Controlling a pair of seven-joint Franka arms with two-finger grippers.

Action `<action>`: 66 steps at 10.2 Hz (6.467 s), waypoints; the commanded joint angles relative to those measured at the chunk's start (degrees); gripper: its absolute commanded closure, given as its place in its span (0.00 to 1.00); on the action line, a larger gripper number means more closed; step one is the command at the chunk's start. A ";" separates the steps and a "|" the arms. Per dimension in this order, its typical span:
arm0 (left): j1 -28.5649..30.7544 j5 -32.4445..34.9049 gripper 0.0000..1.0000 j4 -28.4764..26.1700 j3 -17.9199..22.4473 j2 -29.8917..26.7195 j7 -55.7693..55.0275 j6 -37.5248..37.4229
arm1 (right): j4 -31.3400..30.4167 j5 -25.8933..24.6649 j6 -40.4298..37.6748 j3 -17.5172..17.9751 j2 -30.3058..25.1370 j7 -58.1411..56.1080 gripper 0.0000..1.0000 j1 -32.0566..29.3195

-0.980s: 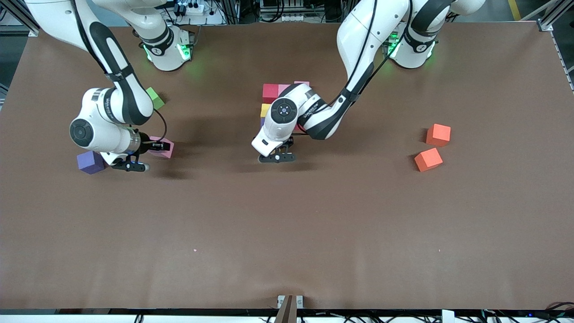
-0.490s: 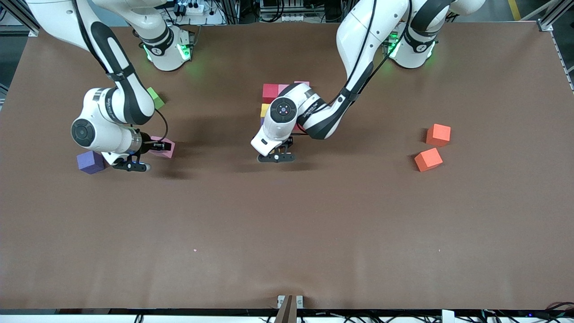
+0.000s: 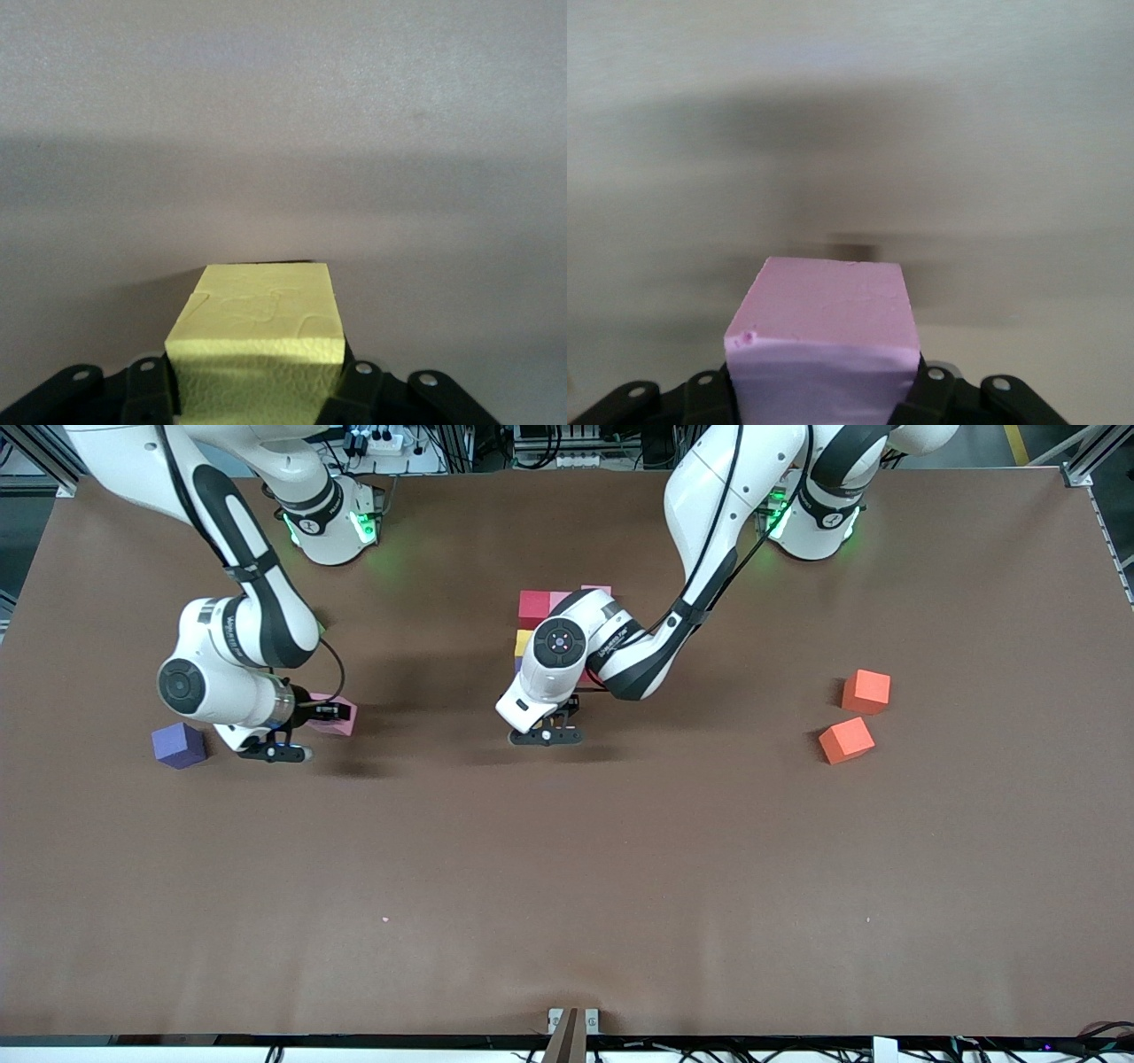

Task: Form number 2 with 11 blocks

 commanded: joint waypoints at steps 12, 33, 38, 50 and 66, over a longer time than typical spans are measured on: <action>-1.72 -0.19 0.01 -0.59 0.77 0.23 0.62 -3.74 | 0.60 5.79 -0.64 0.05 -1.55 0.68 0.62 3.46; 30.52 9.90 0.00 -15.93 2.00 -33.60 19.04 -29.60 | 26.58 10.27 -2.66 0.05 8.00 72.16 0.63 30.42; 34.30 9.30 0.00 -26.15 6.92 -36.60 27.07 -25.10 | 39.78 10.36 -2.13 0.05 18.64 91.09 0.63 33.86; 35.63 9.48 0.00 -44.09 10.08 -34.75 32.43 -0.93 | 34.54 9.05 3.58 -0.65 23.41 105.97 0.64 40.81; 35.72 9.74 0.00 -46.11 16.50 -30.98 43.25 2.68 | 32.24 6.67 2.70 -2.50 19.55 107.55 0.00 40.20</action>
